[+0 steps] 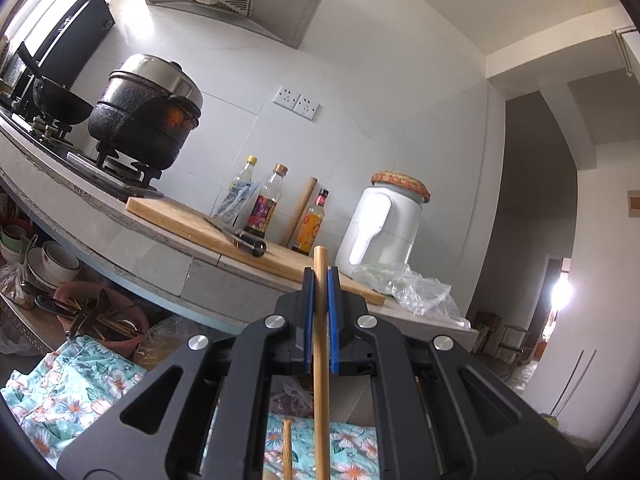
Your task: Organize utensils
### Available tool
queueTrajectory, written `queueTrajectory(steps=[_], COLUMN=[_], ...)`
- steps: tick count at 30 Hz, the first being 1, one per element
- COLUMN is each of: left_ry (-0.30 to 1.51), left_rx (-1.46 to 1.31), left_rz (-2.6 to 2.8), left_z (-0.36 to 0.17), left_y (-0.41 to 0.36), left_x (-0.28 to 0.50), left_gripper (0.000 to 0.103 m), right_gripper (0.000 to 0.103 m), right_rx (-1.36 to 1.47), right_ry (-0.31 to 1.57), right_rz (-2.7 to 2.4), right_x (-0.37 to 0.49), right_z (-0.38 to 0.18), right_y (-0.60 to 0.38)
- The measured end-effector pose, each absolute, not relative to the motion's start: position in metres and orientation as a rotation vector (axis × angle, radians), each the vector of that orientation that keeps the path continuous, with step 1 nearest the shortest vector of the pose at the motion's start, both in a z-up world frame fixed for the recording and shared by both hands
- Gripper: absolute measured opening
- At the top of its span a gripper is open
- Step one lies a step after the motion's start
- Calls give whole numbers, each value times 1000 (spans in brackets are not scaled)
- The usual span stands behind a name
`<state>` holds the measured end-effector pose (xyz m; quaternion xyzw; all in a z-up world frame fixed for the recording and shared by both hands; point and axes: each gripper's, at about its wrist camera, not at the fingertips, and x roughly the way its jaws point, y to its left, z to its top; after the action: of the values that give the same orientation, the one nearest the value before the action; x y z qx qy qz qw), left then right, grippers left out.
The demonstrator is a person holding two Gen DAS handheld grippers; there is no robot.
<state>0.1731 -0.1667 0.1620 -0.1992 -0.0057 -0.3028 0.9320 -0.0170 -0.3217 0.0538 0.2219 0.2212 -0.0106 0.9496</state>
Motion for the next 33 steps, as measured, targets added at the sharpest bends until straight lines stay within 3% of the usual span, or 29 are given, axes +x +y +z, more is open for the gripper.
queueTrajectory(steps=[14,18,22,29,33], left_ry=[-14,0,33,160,217], left_rx=[-304,-283,-262,-181,-89], left_rz=[-605,-627,-657,-718,-691], left_z=[145,148,151,144,125], left_y=[-174,-166,-148,-112,-91], left_x=[151,139,121,97,82], left_gripper=[8,38,60,81,87], right_gripper=[6,6,6,6,6], right_rx=[486,505,520,528,506], right_ry=[450,444,437,410,403], right_rz=[-30,-28,-36,-29,-9], right_x=[-20,-22,-24,-25,-25], right_z=[49,48,46,46,50], right_y=[-330,-331,-329,-320,-312])
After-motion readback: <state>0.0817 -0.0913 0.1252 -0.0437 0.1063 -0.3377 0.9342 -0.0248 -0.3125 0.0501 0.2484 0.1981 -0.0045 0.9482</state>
